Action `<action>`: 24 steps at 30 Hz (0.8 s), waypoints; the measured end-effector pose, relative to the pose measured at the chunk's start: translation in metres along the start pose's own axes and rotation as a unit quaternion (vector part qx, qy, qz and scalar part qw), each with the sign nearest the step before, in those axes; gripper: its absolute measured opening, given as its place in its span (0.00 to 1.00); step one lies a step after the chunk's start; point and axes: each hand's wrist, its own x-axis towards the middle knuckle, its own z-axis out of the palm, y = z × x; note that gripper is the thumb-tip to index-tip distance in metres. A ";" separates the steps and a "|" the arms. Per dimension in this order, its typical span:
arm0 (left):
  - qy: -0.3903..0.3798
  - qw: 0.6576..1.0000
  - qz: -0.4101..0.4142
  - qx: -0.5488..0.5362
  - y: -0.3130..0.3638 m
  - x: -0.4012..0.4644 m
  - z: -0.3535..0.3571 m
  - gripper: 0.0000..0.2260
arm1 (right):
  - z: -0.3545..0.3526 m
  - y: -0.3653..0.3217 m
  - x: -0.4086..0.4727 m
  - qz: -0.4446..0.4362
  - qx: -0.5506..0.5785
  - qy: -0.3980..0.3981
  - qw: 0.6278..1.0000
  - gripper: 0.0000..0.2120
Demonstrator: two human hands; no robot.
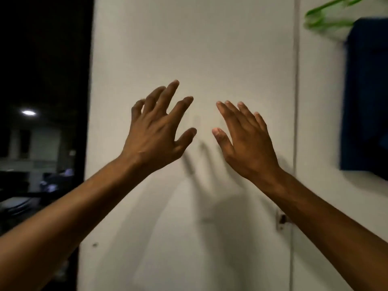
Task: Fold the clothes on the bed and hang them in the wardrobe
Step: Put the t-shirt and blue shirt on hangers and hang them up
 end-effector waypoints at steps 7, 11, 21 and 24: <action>-0.107 0.981 -0.117 0.115 -0.139 -0.161 -0.126 0.34 | 0.075 -0.230 -0.039 -0.068 0.133 -0.074 0.986 0.27; -0.162 0.955 -0.174 0.180 -0.216 -0.278 -0.220 0.33 | 0.104 -0.382 -0.080 -0.098 0.235 -0.140 0.957 0.28; -0.248 0.835 -0.403 0.282 -0.303 -0.518 -0.417 0.31 | 0.127 -0.692 -0.195 -0.261 0.401 -0.258 0.839 0.28; -0.263 0.779 -0.477 0.312 -0.316 -0.579 -0.462 0.32 | 0.134 -0.764 -0.218 -0.311 0.426 -0.301 0.794 0.29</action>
